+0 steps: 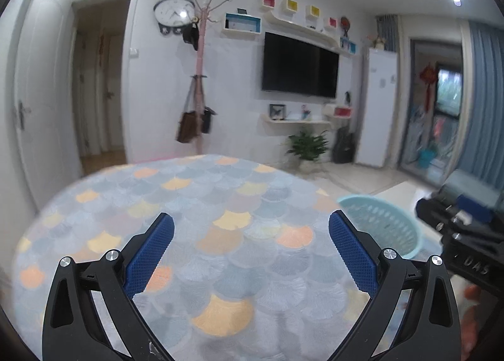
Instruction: Collect trash
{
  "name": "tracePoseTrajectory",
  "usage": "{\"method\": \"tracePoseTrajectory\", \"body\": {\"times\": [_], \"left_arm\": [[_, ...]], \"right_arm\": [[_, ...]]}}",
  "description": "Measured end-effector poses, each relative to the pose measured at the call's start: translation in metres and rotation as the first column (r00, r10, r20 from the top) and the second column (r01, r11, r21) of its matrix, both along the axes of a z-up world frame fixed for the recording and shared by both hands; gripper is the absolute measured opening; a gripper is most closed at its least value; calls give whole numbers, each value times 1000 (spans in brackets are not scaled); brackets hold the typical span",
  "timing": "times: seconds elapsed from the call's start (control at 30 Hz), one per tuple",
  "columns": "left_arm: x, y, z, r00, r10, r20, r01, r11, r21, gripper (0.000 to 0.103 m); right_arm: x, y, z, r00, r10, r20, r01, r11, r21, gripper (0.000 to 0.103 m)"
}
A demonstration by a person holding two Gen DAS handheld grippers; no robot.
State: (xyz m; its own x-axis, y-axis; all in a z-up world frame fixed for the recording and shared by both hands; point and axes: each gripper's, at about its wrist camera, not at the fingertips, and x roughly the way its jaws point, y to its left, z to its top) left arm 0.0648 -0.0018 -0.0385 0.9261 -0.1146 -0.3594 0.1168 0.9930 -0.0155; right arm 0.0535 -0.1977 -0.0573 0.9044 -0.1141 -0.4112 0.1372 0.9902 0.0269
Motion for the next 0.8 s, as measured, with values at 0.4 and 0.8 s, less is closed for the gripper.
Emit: {"method": "tracePoseTrajectory", "body": {"times": [0.4,0.8], "left_arm": [[-16,0,15,996,84,-1,-84,994,66,95],[-29,12,27,988,147,39,-148,988,38,95]], "right_arm": [[-5,-5,12,998,-58,-25,58,998,30,89],[-8,1,16,997,-76,-14,76,997,17,89]]}}
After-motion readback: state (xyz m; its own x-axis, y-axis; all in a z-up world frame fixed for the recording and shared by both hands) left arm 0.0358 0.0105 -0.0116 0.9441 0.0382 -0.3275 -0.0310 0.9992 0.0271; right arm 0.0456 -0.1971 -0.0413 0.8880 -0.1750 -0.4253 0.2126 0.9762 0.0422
